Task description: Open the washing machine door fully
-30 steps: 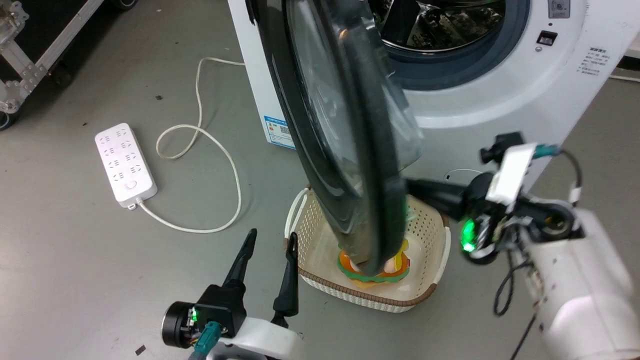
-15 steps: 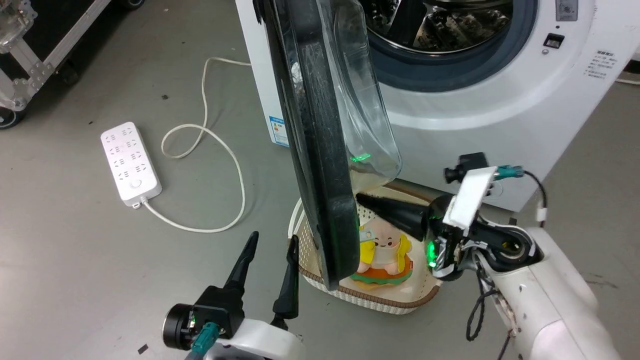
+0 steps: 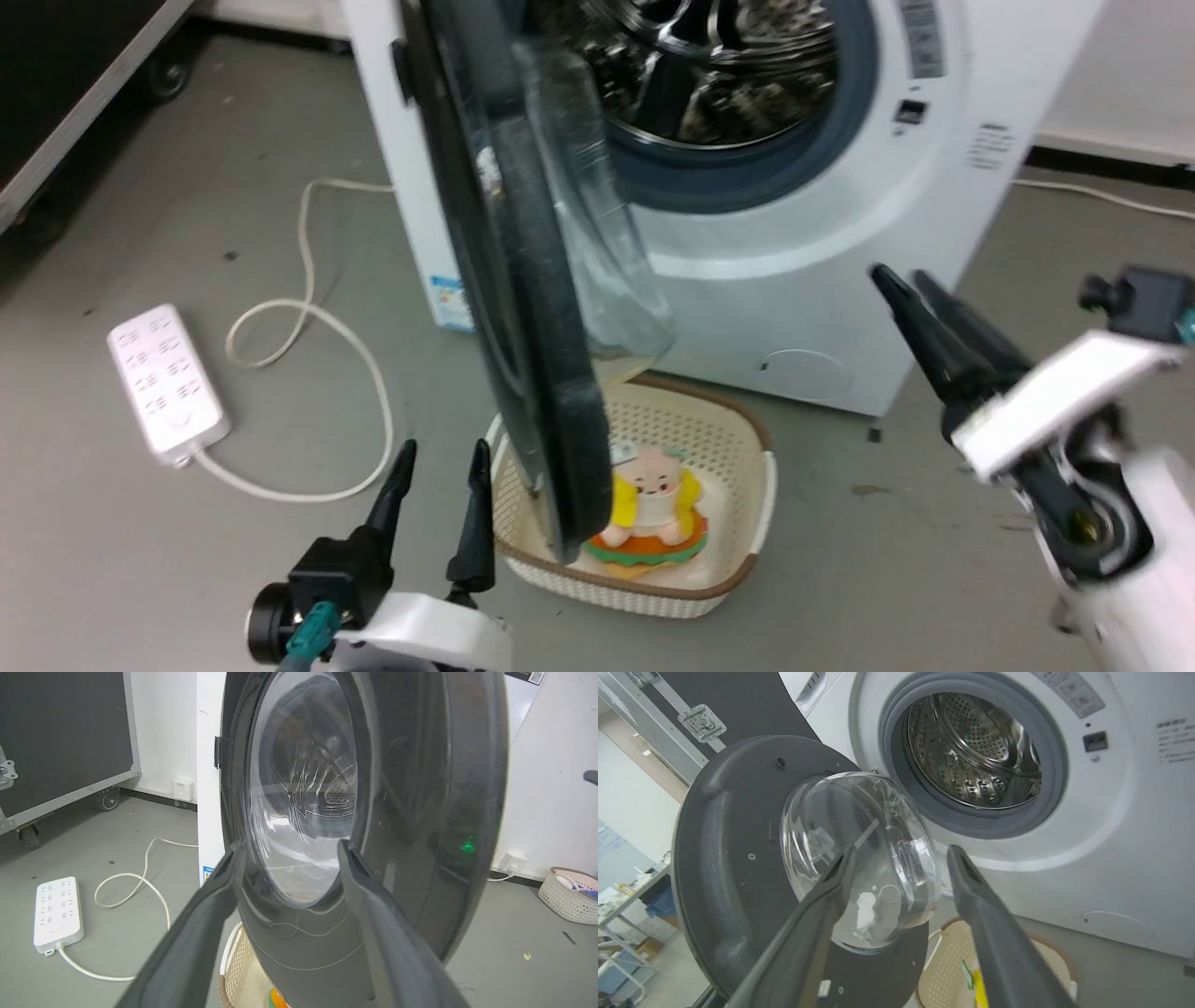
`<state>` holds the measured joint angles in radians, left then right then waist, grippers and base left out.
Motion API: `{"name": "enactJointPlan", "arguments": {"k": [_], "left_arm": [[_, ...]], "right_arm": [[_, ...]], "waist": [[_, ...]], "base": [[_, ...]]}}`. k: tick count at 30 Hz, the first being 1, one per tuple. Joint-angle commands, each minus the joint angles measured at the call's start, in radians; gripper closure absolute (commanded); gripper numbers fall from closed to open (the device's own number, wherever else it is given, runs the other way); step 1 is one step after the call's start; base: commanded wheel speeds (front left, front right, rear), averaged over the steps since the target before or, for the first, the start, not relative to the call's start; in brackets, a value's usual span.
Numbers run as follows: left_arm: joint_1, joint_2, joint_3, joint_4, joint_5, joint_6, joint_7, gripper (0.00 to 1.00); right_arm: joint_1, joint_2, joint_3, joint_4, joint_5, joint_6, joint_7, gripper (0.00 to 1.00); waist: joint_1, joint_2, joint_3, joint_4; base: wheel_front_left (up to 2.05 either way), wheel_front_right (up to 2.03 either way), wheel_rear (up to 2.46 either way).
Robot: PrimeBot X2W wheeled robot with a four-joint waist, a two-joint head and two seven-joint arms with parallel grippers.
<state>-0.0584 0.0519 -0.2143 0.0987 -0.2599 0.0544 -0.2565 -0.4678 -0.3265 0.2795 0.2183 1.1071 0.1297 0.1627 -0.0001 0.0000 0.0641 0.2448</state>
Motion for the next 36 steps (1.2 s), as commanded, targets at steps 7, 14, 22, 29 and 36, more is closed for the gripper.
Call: {"name": "enactJointPlan", "arguments": {"k": [7, 14, 22, 29, 36], "left_arm": [[0.045, 0.013, 0.053, -0.001, -0.009, -0.03, -0.005, 0.0], [0.08, 0.012, 0.072, -0.002, -0.001, -0.049, -0.005, 0.0], [0.096, 0.014, 0.077, 0.021, 0.008, -0.07, -0.005, 0.0], [0.097, 0.017, 0.076, 0.057, 0.021, -0.074, -0.005, 0.0], [0.097, 0.017, 0.073, 0.061, 0.044, -0.068, -0.005, 0.0]], "right_arm": [[0.171, -0.062, -0.034, -0.086, -0.427, 0.001, -0.274, 0.0], [0.394, 0.109, -0.237, -0.184, -0.738, 0.001, -0.388, 0.0], [0.579, 0.251, -0.334, -0.256, -0.959, 0.001, -0.403, 0.0], [0.631, 0.272, -0.345, -0.238, -1.033, 0.001, -0.409, 0.0], [0.627, 0.276, -0.334, -0.21, -1.018, 0.001, -0.417, 0.0]], "waist": [[0.0001, 0.0, -0.05, -0.083], [0.0001, 0.0, -0.073, -0.116], [0.0001, 0.0, -0.077, -0.132], [0.0001, 0.0, -0.079, -0.126], [0.0001, 0.0, -0.079, -0.125]], "base": [[0.0, 0.0, 0.0], [0.0, 0.0, 0.0], [0.0, 0.0, 0.0], [0.0, 0.0, 0.0], [0.0, 0.0, 0.0]]}}
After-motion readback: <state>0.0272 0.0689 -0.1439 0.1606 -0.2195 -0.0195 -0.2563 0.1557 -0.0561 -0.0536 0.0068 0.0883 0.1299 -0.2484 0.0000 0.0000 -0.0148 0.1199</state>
